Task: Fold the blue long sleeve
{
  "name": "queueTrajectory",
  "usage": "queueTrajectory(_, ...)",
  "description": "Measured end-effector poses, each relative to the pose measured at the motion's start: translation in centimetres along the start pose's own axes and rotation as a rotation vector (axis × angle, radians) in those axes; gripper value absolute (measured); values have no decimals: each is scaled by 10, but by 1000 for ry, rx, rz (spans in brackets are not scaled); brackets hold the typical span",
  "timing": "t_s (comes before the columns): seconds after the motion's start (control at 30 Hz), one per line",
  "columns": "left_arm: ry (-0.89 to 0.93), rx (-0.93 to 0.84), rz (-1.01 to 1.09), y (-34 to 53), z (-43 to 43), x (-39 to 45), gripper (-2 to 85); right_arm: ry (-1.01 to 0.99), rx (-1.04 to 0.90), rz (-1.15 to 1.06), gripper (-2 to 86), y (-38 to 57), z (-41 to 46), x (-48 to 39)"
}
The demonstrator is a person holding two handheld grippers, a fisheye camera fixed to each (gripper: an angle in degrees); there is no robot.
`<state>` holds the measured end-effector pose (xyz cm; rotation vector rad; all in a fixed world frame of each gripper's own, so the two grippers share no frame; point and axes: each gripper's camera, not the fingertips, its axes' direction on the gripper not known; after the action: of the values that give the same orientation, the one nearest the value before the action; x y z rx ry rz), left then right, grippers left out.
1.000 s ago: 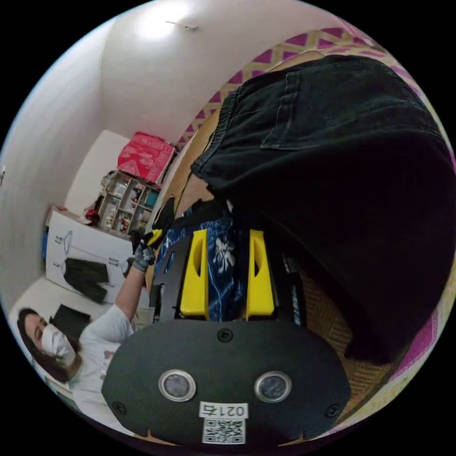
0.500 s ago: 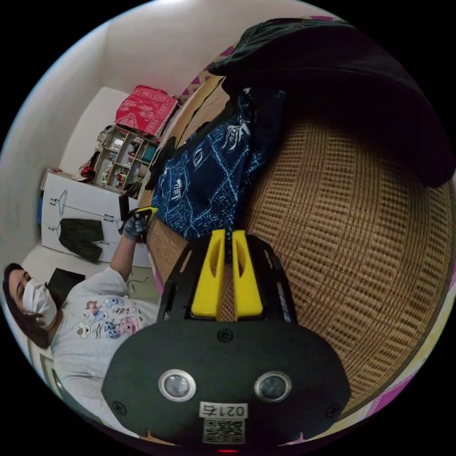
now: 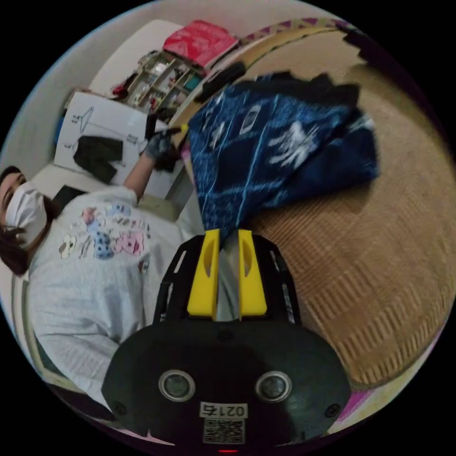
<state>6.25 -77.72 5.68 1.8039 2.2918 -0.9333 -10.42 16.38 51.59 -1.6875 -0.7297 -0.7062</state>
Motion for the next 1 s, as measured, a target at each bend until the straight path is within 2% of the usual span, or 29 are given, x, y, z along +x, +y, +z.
queueTrajectory(0.03,8,100,1,16,-10,9,1,48,96,16,91,-2,-22,1)
queueTrajectory(0.07,18,136,8,24,-13,15,5,75,205,39,103,-4,-47,6)
queueTrajectory(0.17,59,183,-1,57,0,56,53,202,357,72,120,-24,-84,26)
queueTrajectory(0.23,165,147,-43,76,35,89,79,285,356,108,123,-47,-90,46)
queueTrajectory(0.3,260,139,-101,89,63,107,86,278,330,138,124,-69,-90,69)
queueTrajectory(0.47,455,48,-217,106,133,135,112,77,300,205,122,-111,-88,115)
queueTrajectory(0.63,661,-51,-251,105,185,147,110,80,214,205,128,-134,-76,121)
queueTrajectory(0.8,766,-92,-302,105,200,142,108,41,165,189,129,-150,-68,122)
queueTrajectory(0.9,859,-54,-306,106,195,141,104,-2,163,204,123,-155,-65,129)
queueTrajectory(1.0,781,-21,-315,108,179,137,110,-22,178,213,119,-157,-62,132)
